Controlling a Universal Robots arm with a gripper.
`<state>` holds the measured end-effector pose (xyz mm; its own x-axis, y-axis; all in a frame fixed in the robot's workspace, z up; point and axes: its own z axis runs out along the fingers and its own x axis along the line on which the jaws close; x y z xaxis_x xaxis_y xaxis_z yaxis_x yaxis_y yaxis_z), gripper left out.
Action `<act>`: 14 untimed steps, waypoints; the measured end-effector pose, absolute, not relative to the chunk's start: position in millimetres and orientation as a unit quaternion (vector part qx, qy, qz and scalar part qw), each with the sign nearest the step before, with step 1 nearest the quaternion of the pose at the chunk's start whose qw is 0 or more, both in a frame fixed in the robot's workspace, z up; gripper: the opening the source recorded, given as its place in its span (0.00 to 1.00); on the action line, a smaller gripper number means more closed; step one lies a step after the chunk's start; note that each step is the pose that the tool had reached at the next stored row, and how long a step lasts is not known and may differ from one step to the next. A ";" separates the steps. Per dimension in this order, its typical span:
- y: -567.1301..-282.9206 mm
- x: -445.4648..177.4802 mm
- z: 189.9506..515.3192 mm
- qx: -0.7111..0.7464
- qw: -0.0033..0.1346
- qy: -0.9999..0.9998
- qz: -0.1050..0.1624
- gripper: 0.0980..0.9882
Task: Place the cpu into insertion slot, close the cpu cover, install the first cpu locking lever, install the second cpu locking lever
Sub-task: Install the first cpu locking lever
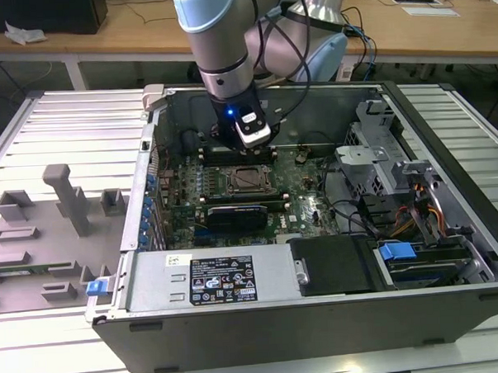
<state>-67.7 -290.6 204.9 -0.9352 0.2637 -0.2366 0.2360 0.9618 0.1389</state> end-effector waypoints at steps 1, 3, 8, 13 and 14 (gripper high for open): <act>-291.0 -67.1 204.3 0.127 0.127 0.982 0.054 0.01; -291.2 -66.6 202.5 0.127 0.128 0.982 0.054 0.01; -291.3 -64.2 198.2 0.127 0.129 0.982 0.056 0.01; -290.3 -62.9 196.8 0.128 0.129 0.982 0.060 0.01; -290.3 -62.9 196.7 0.128 0.129 0.982 0.060 0.01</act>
<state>-62.9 -290.3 196.7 -0.9341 0.2667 -0.2371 0.2356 0.9600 0.1515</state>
